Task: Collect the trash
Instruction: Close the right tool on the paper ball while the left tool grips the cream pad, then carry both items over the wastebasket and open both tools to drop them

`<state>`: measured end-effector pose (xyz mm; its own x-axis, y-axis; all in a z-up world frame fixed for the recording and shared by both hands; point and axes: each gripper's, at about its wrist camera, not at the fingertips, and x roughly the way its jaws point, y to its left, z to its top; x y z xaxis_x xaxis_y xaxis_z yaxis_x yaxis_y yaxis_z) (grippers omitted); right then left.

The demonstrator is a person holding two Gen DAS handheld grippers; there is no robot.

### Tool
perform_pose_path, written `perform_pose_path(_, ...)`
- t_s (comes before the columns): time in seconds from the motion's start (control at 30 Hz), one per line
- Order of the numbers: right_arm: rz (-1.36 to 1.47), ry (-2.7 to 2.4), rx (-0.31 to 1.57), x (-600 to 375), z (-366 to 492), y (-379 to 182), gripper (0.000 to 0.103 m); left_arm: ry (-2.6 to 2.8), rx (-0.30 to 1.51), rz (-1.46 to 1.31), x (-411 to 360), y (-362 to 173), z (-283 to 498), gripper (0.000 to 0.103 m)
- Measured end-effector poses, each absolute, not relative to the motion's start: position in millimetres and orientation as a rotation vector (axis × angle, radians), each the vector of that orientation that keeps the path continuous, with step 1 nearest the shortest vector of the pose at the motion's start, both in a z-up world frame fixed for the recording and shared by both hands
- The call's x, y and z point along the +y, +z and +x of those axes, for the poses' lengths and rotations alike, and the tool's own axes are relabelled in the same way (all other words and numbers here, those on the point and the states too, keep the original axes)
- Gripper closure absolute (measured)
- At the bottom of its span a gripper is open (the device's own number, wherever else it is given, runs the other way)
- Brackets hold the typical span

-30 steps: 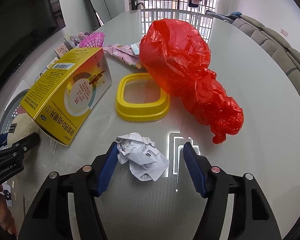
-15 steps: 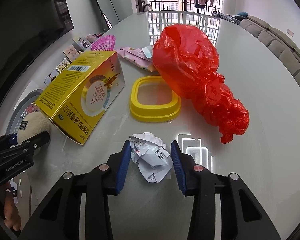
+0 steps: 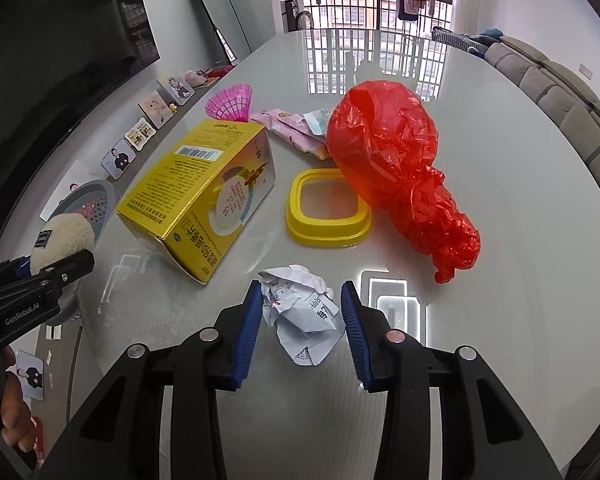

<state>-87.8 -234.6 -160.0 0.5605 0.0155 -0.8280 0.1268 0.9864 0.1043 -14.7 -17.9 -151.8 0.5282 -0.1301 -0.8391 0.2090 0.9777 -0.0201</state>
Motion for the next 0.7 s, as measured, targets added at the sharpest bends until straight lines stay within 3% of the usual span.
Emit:
perform_pose_path(0.37,0.133,0.052,0.971,-178,-80,-104,0.064,-0.12,0.939,0.052,46,-87,-18,0.047)
perform_pose_path(0.7,0.109,0.14,0.961,-75,-44,-77,0.064,-0.079,0.942,0.064,132,-73,12,0.047)
